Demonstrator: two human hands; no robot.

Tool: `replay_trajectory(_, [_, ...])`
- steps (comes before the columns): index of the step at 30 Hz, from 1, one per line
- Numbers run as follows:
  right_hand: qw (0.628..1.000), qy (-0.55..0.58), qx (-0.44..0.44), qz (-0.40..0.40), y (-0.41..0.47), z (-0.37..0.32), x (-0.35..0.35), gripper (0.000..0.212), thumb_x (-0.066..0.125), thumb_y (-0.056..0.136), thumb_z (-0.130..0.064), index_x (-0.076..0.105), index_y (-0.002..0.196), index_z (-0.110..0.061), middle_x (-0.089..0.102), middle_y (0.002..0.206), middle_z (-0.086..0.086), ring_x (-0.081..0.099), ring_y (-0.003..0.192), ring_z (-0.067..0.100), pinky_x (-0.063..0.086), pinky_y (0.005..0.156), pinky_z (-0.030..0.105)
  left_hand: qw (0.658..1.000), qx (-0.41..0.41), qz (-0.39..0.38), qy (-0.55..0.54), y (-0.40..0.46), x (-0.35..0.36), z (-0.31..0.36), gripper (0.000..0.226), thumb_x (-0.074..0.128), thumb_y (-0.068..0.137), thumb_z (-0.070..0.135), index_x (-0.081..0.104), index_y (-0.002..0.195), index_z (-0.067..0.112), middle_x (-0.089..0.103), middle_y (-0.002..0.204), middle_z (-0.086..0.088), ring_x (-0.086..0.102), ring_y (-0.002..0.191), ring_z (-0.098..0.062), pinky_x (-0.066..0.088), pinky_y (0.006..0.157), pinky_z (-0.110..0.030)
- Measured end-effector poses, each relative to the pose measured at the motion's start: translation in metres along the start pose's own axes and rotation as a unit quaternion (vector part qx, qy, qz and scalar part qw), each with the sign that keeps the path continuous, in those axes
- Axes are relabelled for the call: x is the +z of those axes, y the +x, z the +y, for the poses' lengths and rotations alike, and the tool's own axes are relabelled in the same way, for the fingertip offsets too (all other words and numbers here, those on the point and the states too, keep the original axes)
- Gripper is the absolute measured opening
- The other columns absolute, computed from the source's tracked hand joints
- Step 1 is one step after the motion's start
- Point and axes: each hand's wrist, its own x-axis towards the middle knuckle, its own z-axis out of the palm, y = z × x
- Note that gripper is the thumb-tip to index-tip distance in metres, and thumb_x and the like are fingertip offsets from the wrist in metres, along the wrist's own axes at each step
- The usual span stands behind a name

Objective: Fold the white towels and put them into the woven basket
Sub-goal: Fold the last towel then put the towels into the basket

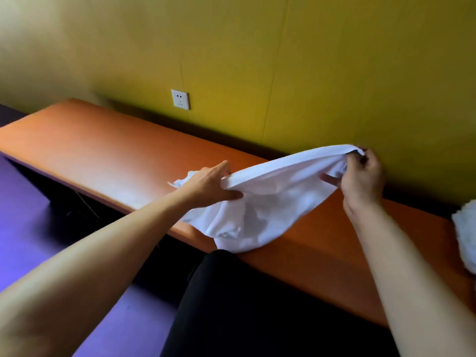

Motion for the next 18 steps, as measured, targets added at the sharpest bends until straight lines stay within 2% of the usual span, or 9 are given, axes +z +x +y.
replay_trajectory(4, [0.997,-0.02,-0.039,0.056,0.003,-0.029,-0.031,0.023,0.045,0.092,-0.014,0.061,0.084,-0.028,0.06,0.096,0.006,0.059,0.083,0.017,0.061,0.053,0.034,0.996,0.047,0.069,-0.032,-0.019,0.003,0.026,0.036,0.065,0.092,0.048,0.051,0.1,0.016,0.058,0.078,-0.003,0.053,0.075,-0.033,0.035,0.062,-0.038])
replay_trajectory(7, [0.993,-0.024,-0.08,0.079,0.004,-0.054,-0.05,0.02,0.045,0.091,-0.016,0.063,0.095,-0.021,0.06,0.095,0.006,0.059,0.077,0.015,0.058,0.048,0.028,0.984,0.099,0.112,-0.097,-0.034,-0.006,0.046,0.018,0.058,0.097,0.033,0.055,0.109,0.021,0.06,0.087,0.002,0.052,0.078,-0.025,0.032,0.064,-0.034])
replay_trajectory(10, [0.985,-0.029,-0.13,0.11,0.009,-0.081,-0.071,0.021,0.045,0.087,-0.02,0.064,0.096,-0.02,0.061,0.089,0.002,0.059,0.069,0.013,0.059,0.048,0.036,0.982,0.113,0.143,-0.056,-0.04,-0.026,0.059,0.03,0.06,0.09,0.02,0.054,0.118,0.017,0.063,0.102,-0.002,0.055,0.086,-0.028,0.036,0.067,-0.033])
replay_trajectory(13, [0.982,-0.006,-0.138,0.129,0.018,-0.108,-0.091,0.02,0.045,0.083,-0.024,0.065,0.083,-0.027,0.065,0.082,-0.001,0.061,0.07,0.018,0.059,0.057,0.051,0.99,0.057,0.122,0.036,-0.05,-0.026,0.049,0.03,0.063,0.082,0.01,0.052,0.11,0.013,0.065,0.099,-0.009,0.058,0.088,-0.038,0.042,0.064,-0.039])
replay_trajectory(15, [0.98,0.02,-0.141,0.135,0.022,-0.127,-0.101,0.023,0.046,0.08,-0.023,0.068,0.077,-0.028,0.07,0.083,-0.001,0.067,0.074,0.023,0.058,0.067,0.059,0.994,-0.014,0.103,0.032,-0.064,-0.017,0.035,0.021,0.063,0.083,0.011,0.049,0.099,0.012,0.063,0.089,-0.013,0.058,0.084,-0.043,0.039,0.062,-0.04])
replay_trajectory(17, [0.977,0.014,-0.167,0.134,0.017,-0.146,-0.106,0.027,0.046,0.078,-0.02,0.071,0.078,-0.031,0.074,0.088,-0.001,0.072,0.084,0.023,0.059,0.074,0.055,0.994,-0.05,0.092,0.032,-0.074,-0.01,0.026,0.022,0.066,0.086,0.018,0.045,0.089,0.015,0.06,0.079,-0.011,0.058,0.081,-0.043,0.036,0.062,-0.039])
replay_trajectory(18, [0.974,0.018,-0.177,0.139,0.011,-0.155,-0.109,0.028,0.045,0.078,-0.018,0.07,0.08,-0.029,0.074,0.09,-0.001,0.072,0.086,0.021,0.06,0.072,0.05,0.994,-0.048,0.087,0.052,-0.076,-0.01,0.025,0.023,0.067,0.087,0.023,0.045,0.087,0.016,0.06,0.078,-0.009,0.059,0.083,-0.043,0.037,0.063,-0.039])
